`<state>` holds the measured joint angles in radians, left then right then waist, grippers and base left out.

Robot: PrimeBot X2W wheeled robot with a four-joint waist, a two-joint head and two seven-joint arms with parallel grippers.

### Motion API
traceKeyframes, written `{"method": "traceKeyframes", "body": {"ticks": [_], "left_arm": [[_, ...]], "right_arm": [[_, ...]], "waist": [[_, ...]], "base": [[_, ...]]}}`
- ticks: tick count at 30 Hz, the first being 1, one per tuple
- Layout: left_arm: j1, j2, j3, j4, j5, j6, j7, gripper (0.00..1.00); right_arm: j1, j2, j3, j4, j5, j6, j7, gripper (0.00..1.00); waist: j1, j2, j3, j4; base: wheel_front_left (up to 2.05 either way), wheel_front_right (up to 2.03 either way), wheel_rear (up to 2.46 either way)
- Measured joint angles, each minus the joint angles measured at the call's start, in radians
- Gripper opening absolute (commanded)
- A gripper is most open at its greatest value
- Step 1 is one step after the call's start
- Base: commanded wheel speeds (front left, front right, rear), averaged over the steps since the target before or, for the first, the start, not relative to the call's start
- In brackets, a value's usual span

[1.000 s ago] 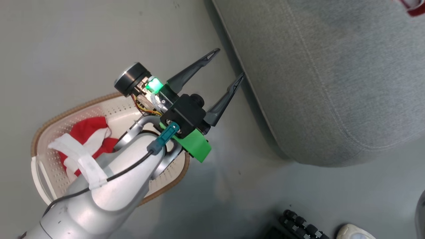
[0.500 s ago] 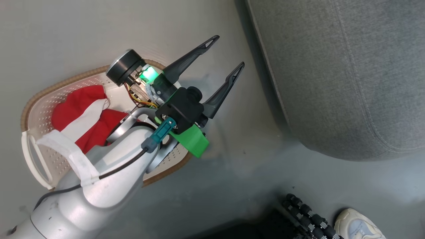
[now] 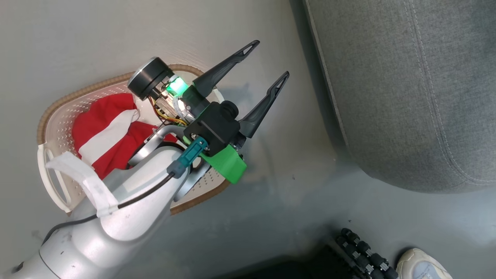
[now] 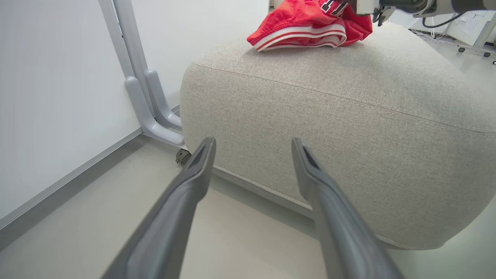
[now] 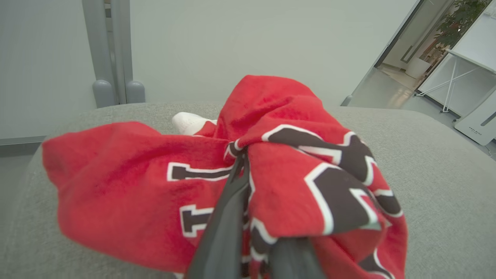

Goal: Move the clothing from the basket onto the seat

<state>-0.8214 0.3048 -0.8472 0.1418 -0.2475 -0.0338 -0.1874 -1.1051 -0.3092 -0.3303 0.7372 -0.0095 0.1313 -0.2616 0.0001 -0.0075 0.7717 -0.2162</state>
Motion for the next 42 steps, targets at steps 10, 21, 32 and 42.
{"method": "traceKeyframes", "body": {"ticks": [10, 21, 32, 42], "left_arm": [[0.016, -0.010, 0.006, 0.040, -0.026, 0.018, -0.038, 1.00], [0.115, -0.030, 0.043, 0.087, -0.078, 0.053, -0.070, 1.00], [0.270, -0.035, 0.202, 0.066, -0.122, 0.101, -0.077, 1.00], [0.409, -0.043, 0.407, 0.044, -0.111, 0.115, -0.077, 1.00]], "right_arm": [[0.131, 0.053, -0.001, -0.090, 0.021, 0.000, 0.000, 1.00], [0.410, 0.108, 0.066, -0.268, 0.064, 0.000, 0.000, 1.00], [0.599, 0.155, 0.187, -0.452, 0.108, 0.000, 0.000, 1.00], [0.676, 0.195, 0.277, -0.507, 0.110, 0.000, 0.000, 1.00]], "waist": [[0.0000, 0.0000, -0.068, -0.001], [-0.0001, 0.0000, -0.219, -0.013], [-0.0002, 0.0000, -0.377, 0.013], [-0.0002, 0.0000, -0.479, 0.106]], "base": [[0.00, 0.00, 0.00], [0.00, 0.00, 0.00], [0.00, 0.00, 0.00], [0.00, 0.00, 0.00]]}}
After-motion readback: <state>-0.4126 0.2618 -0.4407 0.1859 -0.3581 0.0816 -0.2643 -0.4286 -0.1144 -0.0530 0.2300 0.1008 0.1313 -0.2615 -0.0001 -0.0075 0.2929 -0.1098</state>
